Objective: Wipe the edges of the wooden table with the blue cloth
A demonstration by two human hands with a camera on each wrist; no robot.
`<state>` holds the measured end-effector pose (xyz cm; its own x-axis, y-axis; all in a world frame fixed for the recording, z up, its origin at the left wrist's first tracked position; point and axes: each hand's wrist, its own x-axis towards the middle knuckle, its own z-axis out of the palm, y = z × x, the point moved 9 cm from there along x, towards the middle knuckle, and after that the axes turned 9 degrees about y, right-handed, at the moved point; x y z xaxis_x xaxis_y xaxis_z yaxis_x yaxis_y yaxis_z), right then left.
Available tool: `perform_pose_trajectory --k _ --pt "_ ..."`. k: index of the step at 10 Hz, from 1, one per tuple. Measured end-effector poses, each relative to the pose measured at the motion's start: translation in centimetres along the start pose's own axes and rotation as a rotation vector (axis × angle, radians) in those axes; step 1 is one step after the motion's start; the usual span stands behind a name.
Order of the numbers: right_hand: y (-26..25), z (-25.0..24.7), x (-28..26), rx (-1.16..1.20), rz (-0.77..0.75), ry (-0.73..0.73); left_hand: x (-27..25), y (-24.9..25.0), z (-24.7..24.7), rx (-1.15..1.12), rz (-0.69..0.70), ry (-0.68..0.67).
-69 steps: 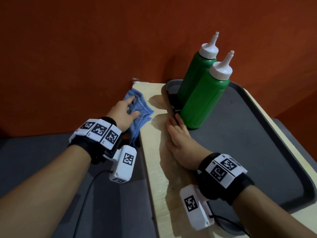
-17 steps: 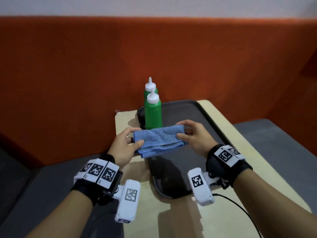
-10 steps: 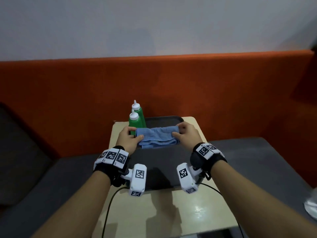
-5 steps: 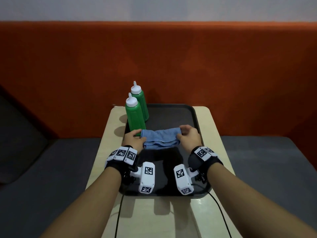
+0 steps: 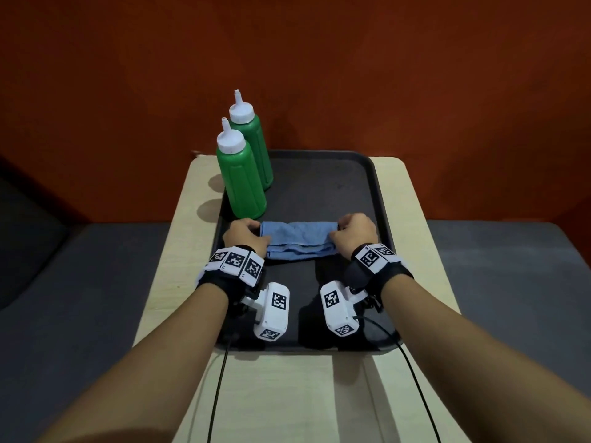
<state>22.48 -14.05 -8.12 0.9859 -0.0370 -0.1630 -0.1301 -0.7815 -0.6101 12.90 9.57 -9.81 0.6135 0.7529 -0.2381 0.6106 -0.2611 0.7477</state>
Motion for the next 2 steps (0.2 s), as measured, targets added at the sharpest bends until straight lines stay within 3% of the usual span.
perform_pose_trajectory --k 1,2 --pt "0.3 0.4 0.1 -0.122 -0.032 -0.023 -0.4 0.3 -1.2 0.261 0.107 0.011" --pt "-0.7 -0.8 -0.6 -0.149 -0.12 0.008 -1.0 1.1 -1.8 0.297 0.224 -0.006"
